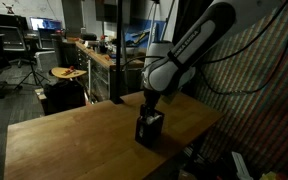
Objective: Pick up the white towel and push it down into the black basket
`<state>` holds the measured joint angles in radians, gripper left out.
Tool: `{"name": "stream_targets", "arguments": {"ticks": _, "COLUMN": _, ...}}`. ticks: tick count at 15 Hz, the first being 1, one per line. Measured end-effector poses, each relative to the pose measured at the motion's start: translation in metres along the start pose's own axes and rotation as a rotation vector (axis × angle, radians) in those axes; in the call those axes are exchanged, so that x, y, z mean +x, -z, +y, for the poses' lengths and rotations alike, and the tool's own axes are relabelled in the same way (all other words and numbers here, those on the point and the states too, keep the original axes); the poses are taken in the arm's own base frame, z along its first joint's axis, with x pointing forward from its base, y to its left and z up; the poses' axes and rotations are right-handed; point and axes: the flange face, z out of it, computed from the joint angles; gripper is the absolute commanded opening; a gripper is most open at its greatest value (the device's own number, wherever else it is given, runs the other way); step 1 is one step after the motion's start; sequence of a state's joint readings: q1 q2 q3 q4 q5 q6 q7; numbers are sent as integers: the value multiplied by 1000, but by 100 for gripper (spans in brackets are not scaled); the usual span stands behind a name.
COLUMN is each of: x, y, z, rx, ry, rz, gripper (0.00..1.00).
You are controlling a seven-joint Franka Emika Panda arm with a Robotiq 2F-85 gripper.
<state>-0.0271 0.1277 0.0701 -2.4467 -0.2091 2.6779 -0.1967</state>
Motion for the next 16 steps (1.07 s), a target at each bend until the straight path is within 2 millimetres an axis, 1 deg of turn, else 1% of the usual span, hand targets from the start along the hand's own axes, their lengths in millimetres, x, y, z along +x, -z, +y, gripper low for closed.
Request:
{"name": "stream_targets", "arguments": {"ticks": 3, "x": 4, "y": 7, "z": 11, "rx": -11, "ry": -17, "rz": 16, "gripper": 99}}
{"name": "stream_targets", "arguments": {"ticks": 4, "x": 4, "y": 9, "z": 13, "rx": -14, "ry": -22, "rz": 19, "gripper": 94}}
{"name": "stream_targets", "arguments": {"ticks": 6, "x": 3, "y": 9, "z": 18, "rx": -16, "ry": -30, "rz": 20, "gripper": 94}}
{"name": "stream_targets", "arguments": {"ticks": 7, "x": 3, "y": 9, "z": 19, "rx": -17, "ry": -34, "rz": 19, "gripper": 92}}
{"name": "stream_targets", "arguments": {"ticks": 8, "x": 2, "y": 9, "z": 21, "rx": -18, "ry": -38, "rz": 19, "gripper": 94}}
{"name": "stream_targets", "arguments": {"ticks": 9, "x": 1, "y": 9, "z": 22, "rx": -18, "ry": -41, "rz": 18, "gripper": 92}}
{"name": "stream_targets", "arguments": {"ticks": 10, "x": 1, "y": 9, "z": 24, "rx": -19, "ry": -44, "rz": 18, "gripper": 95}}
{"name": "stream_targets", "arguments": {"ticks": 14, "x": -2, "y": 8, "z": 27, "rx": -21, "ry": -53, "rz": 14, "gripper": 95}}
{"name": "stream_targets", "arguments": {"ticks": 15, "x": -3, "y": 7, "z": 28, "rx": -21, "ry": -56, "rz": 13, "gripper": 93}}
{"name": "stream_targets", "arguments": {"ticks": 16, "x": -3, "y": 7, "z": 29, "rx": -22, "ry": -59, "rz": 12, "gripper": 84}}
